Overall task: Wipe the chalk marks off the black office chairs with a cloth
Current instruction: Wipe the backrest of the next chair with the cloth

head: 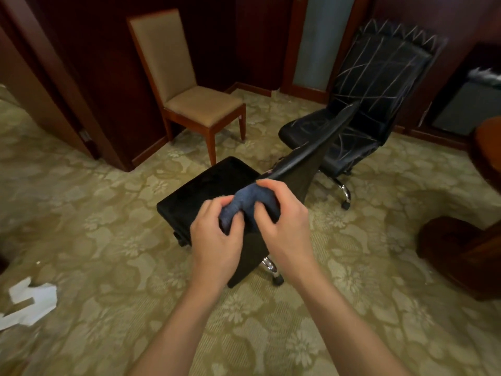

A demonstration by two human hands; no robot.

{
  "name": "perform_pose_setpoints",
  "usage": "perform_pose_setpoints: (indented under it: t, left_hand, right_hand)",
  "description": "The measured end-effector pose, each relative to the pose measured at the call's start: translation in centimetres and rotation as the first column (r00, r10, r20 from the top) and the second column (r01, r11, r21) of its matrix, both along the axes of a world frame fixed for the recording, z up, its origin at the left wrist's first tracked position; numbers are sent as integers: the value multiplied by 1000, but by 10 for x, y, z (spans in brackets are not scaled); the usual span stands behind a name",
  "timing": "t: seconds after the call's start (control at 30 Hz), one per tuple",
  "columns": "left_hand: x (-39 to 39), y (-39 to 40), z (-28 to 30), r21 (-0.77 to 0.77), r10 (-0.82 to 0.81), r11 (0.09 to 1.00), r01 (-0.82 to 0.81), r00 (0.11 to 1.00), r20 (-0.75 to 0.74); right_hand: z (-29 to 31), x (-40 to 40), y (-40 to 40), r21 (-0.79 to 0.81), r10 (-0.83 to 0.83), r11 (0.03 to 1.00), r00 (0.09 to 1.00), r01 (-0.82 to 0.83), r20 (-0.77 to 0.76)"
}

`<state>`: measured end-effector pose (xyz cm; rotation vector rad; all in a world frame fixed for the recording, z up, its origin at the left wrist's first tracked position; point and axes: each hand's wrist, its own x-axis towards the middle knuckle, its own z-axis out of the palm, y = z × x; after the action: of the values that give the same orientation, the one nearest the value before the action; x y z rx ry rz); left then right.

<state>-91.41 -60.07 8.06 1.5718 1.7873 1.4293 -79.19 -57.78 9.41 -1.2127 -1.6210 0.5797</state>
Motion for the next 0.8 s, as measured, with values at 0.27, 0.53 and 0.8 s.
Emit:
perform_pose_setpoints:
  t: [0.27,0.53,0.8]
  left_hand:
    - [11,14,-1,-5,-190,982,190,982,7]
    - [34,40,-20,-2,-141,990,141,988,68]
    - [62,51,-24,33,-174,985,171,977,127]
  right_hand:
    - [4,25,5,-87,-83,993,996,85,20]
    - [2,53,37,-112,-28,993,1000,27,-12]
    - [-10,69,43,-108,-120,988,984,106,-132]
